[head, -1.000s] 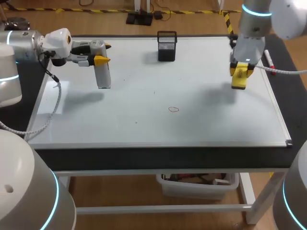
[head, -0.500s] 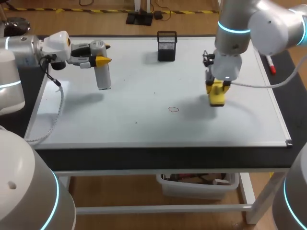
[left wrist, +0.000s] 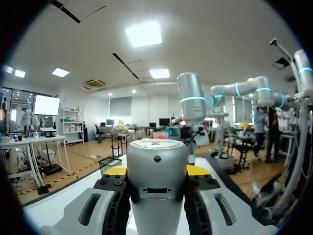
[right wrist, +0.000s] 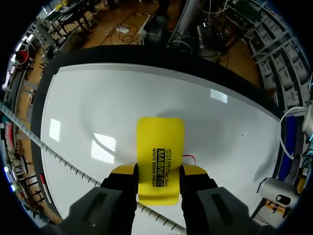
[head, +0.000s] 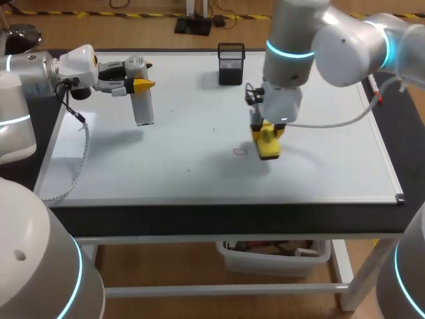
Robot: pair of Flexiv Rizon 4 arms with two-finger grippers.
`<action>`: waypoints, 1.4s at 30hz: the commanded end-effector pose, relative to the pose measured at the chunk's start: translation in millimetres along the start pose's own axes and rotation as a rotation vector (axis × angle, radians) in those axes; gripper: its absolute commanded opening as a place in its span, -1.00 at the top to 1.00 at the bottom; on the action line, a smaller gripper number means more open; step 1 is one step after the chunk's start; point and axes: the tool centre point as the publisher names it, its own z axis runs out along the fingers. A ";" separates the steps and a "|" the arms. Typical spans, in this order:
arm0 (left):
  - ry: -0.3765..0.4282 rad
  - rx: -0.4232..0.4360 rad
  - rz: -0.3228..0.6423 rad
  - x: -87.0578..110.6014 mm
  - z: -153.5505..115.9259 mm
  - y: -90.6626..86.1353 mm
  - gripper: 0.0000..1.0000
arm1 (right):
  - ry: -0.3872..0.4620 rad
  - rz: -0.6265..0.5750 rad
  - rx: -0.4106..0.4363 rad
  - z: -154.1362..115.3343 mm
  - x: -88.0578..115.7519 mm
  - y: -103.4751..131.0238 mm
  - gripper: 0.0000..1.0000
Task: Pick up the inspection probe, press it on each red-marked spot on the whiteboard one by one, put down the probe, pick up the eraser, and wipe off all the red marks.
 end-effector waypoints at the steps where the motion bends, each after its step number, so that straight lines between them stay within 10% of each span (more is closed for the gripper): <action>1: -0.006 0.000 0.003 1.4 0.4 -1.3 1.00 | 0.011 -0.012 -0.004 5.6 -23.7 -6.5 1.00; 16: -0.006 0.000 0.003 1.4 0.4 -1.3 1.00 | 0.012 -0.067 0.012 20.1 -74.7 -7.9 1.00; 42: -0.006 0.000 0.003 1.4 0.4 -1.3 1.00 | 0.011 -0.081 0.034 33.8 -63.7 -0.4 1.00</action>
